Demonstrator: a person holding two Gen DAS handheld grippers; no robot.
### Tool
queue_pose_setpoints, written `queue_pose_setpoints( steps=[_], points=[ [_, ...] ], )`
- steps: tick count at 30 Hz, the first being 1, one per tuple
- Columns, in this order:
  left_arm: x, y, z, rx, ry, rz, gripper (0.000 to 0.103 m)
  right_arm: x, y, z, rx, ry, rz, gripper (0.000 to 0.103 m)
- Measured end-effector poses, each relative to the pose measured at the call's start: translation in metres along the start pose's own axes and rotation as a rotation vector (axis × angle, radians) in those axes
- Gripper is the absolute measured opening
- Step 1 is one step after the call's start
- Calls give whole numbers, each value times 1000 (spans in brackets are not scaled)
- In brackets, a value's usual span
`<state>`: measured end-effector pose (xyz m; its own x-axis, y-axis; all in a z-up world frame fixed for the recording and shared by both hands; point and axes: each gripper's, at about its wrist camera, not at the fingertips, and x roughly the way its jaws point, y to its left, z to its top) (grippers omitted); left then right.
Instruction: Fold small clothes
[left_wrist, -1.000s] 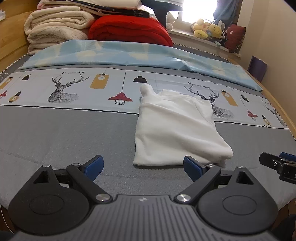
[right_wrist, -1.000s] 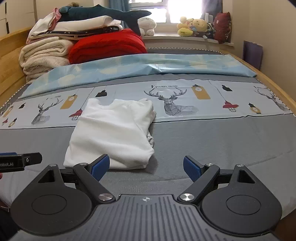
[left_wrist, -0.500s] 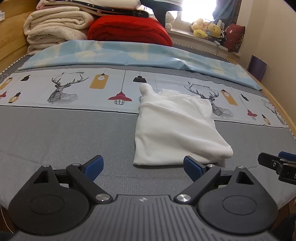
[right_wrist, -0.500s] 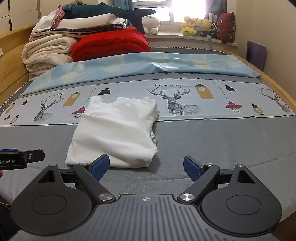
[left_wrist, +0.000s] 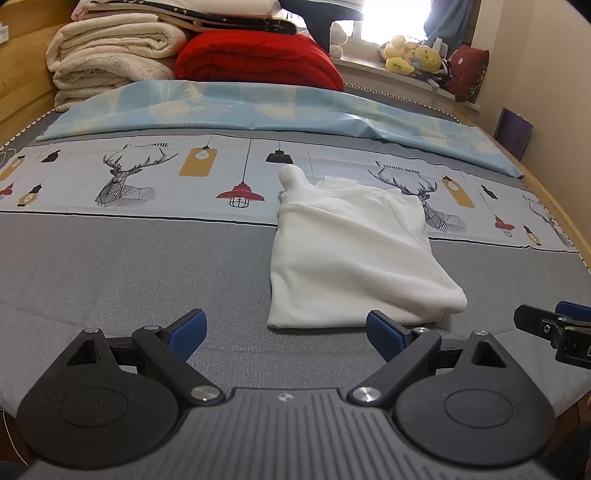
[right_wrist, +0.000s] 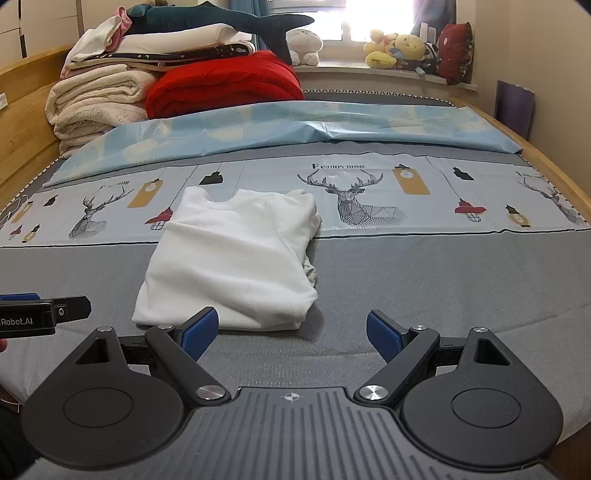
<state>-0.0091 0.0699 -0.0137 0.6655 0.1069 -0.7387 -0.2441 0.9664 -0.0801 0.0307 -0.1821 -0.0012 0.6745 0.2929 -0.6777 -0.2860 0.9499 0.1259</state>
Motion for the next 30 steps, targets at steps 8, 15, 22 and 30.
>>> queue_pose_setpoints(
  steps=[8,15,22,30],
  points=[
    [1,0,0,-3,3,1,96,1,1,-3,-1,5,-1,88],
    [1,0,-1,-5,3,1,96,3,1,-3,-1,8,1,88],
    [2,1,-1,2,3,-1,96,3,1,-2,-1,8,2,88],
    [2,1,-1,7,-1,-4,96,3,1,-1,-6,6,6,88]
  ],
)
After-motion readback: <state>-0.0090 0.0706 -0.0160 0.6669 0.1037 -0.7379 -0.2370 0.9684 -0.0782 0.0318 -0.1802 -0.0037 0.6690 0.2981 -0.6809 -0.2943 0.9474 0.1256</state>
